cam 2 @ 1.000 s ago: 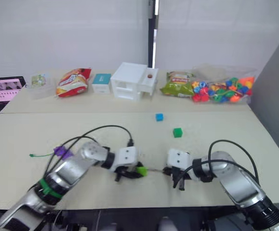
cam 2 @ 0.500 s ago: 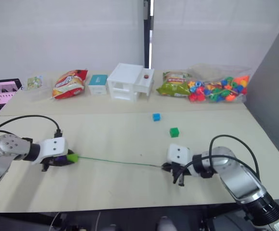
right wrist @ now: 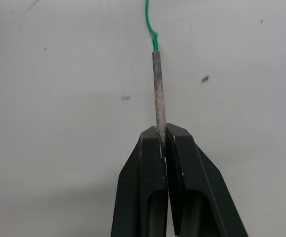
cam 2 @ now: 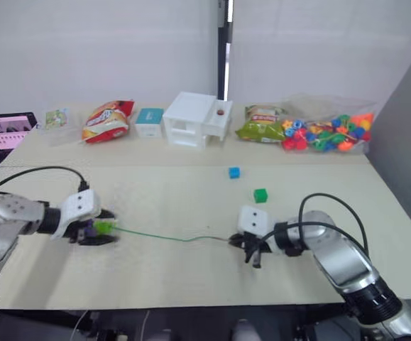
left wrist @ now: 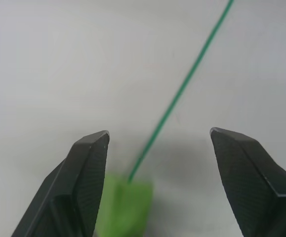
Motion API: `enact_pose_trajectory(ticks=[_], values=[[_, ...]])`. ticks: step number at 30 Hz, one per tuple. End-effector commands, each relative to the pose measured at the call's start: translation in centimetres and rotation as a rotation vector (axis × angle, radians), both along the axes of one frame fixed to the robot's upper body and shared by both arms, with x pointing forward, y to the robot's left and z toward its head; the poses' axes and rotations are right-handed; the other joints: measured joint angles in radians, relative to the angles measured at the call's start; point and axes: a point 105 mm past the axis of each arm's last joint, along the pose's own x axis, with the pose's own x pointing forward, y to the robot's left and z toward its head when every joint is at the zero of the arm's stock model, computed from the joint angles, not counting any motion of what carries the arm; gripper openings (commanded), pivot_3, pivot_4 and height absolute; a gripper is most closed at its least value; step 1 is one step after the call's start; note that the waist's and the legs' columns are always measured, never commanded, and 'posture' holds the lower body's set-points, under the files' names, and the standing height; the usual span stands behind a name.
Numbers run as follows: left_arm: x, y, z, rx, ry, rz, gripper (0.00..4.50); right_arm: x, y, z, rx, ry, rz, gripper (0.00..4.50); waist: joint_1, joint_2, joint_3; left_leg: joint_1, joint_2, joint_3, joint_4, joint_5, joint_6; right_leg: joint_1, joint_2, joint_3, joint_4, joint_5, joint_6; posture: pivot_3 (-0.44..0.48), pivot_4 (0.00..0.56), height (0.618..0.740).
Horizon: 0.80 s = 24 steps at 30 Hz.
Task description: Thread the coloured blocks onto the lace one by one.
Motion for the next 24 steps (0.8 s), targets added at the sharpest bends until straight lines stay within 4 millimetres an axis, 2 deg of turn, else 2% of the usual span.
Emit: enact_pose_trajectory(ticks=[1, 4, 10, 15, 19, 24], values=[[-1.7, -5.4, 2.2, -0.145, -0.006, -0.148, 3.30, -0.3, 1.6, -0.1, -0.016, 0.002, 0.026, 0.00, 0.000, 0.000, 0.000, 0.000, 0.000, 0.000, 0.000, 0.000, 0.000, 0.000, 0.000, 0.000, 0.000, 0.000, 0.000, 0.000, 0.150, 0.740], [-2.1, -9.0, 0.9, -0.176, -0.008, -0.201, 3.30, 0.2, 2.7, -0.6, -0.035, 0.009, 0.008, 0.00, -0.003, 0.000, 0.000, 0.000, 0.000, 0.000, 0.000, 0.000, 0.000, 0.000, 0.000, 0.000, 0.000, 0.000, 0.000, 0.000, 0.150, 0.740], [-1.6, -13.3, -1.7, -0.154, -0.042, -0.280, 3.30, 0.8, 4.2, -0.6, -0.049, -0.002, 0.003, 0.00, -0.004, 0.000, 0.000, 0.000, 0.000, 0.000, 0.000, 0.000, 0.000, -0.001, 0.000, 0.001, 0.000, 0.000, 0.000, 0.000, 0.150, 0.740], [-1.5, -13.9, -3.5, -0.115, -0.034, -0.323, 3.30, 0.8, 4.9, -0.1, -0.041, -0.013, 0.017, 0.00, -0.004, 0.000, 0.000, 0.000, -0.001, 0.000, 0.000, 0.000, 0.000, -0.001, 0.000, 0.001, -0.001, 0.000, 0.000, 0.000, 0.150, 0.740], [-1.3, -14.2, -3.9, -0.117, -0.027, -0.334, 3.30, 0.7, 5.0, 0.2, -0.035, -0.016, 0.022, 0.00, -0.003, 0.000, 0.000, 0.000, -0.001, 0.000, 0.000, 0.000, 0.000, -0.001, 0.000, 0.000, -0.001, 0.000, 0.000, 0.000, 0.150, 0.740], [-1.1, -13.9, -4.2, -0.114, -0.023, -0.330, 1.73, 0.5, 5.0, 0.4, -0.027, -0.015, 0.028, 0.00, -0.003, 0.000, 0.000, 0.000, -0.001, 0.000, 0.000, 0.000, 0.000, -0.001, 0.000, 0.000, -0.002, 0.000, 0.000, 0.000, 0.150, 0.740]])
